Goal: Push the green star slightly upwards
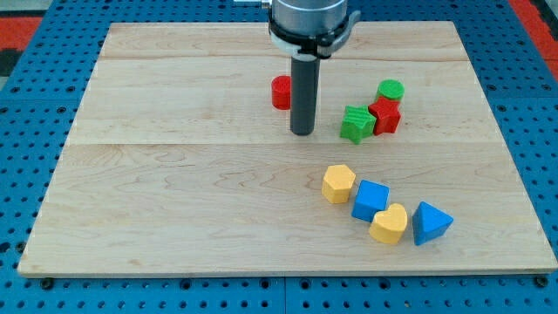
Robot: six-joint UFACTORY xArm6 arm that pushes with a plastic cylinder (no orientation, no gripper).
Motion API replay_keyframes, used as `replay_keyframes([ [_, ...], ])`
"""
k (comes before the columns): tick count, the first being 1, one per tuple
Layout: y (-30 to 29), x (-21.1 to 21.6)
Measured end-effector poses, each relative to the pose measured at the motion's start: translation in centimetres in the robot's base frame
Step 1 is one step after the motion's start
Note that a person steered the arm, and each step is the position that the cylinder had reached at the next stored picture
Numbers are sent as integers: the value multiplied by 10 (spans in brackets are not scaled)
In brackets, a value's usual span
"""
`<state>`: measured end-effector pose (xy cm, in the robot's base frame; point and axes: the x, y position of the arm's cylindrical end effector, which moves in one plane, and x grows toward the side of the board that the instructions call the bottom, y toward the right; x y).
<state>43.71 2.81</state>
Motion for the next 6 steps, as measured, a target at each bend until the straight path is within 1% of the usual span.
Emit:
replay_keyframes([
  [1, 76, 11],
  [2, 91, -33],
  [3, 100, -6],
  [4, -28, 7],
  [5, -118, -38],
  [6, -104, -70],
])
